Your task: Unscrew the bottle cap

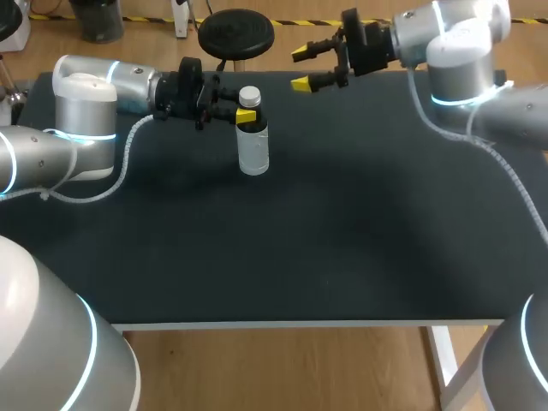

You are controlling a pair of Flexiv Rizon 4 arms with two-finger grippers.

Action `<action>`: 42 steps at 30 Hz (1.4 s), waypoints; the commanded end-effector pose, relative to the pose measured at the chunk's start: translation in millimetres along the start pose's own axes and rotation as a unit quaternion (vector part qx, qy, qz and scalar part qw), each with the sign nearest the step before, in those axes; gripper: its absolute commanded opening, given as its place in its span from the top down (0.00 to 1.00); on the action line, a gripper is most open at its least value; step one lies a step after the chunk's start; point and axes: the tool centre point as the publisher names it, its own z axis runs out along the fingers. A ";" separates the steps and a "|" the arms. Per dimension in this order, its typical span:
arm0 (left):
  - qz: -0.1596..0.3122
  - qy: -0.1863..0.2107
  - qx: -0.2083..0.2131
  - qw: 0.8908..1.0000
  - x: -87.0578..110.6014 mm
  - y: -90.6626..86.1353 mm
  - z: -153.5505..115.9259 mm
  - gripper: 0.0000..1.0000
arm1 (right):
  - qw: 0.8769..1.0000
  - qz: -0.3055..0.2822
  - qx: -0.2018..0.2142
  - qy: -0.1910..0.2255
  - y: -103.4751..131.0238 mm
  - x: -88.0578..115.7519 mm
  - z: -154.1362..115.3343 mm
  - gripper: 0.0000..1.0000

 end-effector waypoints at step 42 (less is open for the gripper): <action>0.000 0.001 0.001 1.000 -0.7 0.8 -0.2 1.00 | 0.999 -0.010 -0.024 0.018 12.1 43.8 62.1 0.00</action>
